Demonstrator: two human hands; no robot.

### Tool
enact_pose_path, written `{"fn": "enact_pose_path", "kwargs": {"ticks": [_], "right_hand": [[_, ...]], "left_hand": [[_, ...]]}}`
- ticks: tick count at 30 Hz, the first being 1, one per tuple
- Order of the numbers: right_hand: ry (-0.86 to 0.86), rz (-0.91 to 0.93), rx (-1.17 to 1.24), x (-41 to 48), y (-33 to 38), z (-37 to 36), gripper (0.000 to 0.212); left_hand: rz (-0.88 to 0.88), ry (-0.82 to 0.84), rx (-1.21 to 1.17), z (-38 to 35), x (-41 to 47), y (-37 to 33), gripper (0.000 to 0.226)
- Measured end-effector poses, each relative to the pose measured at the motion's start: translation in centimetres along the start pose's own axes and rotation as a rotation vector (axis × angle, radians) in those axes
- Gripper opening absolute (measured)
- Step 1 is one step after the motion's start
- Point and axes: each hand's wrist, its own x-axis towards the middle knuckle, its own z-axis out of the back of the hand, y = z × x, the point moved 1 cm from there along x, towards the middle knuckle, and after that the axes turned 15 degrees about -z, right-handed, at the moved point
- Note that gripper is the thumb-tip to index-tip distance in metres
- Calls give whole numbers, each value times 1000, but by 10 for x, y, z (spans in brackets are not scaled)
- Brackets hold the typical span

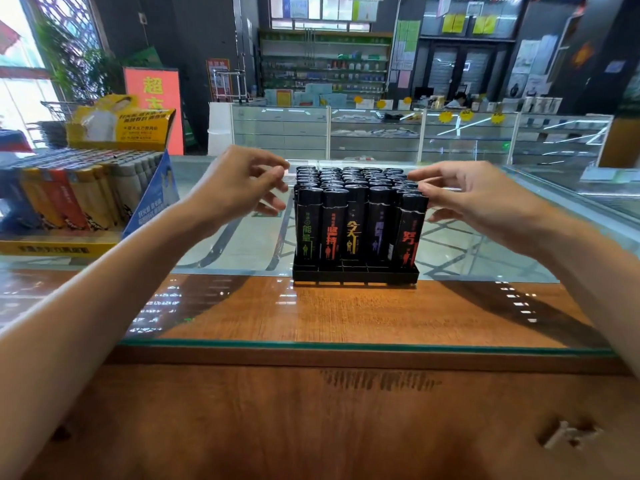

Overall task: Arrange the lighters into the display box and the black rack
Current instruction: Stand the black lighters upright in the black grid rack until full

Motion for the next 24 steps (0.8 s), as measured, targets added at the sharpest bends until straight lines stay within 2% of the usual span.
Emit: {"fn": "enact_pose_path", "kwargs": {"ticks": [10,18,24], "right_hand": [[7,13,27,8,-3,-5,24],[-4,19,40,9,-4,-6,27],[-7,23,89,7,-7,-5,13]], "left_hand": [[-108,-26,55,-15,10,2,33],[-124,-30,69,-15,10,1,33],[-127,-92,71,-14,7,3,19]]}}
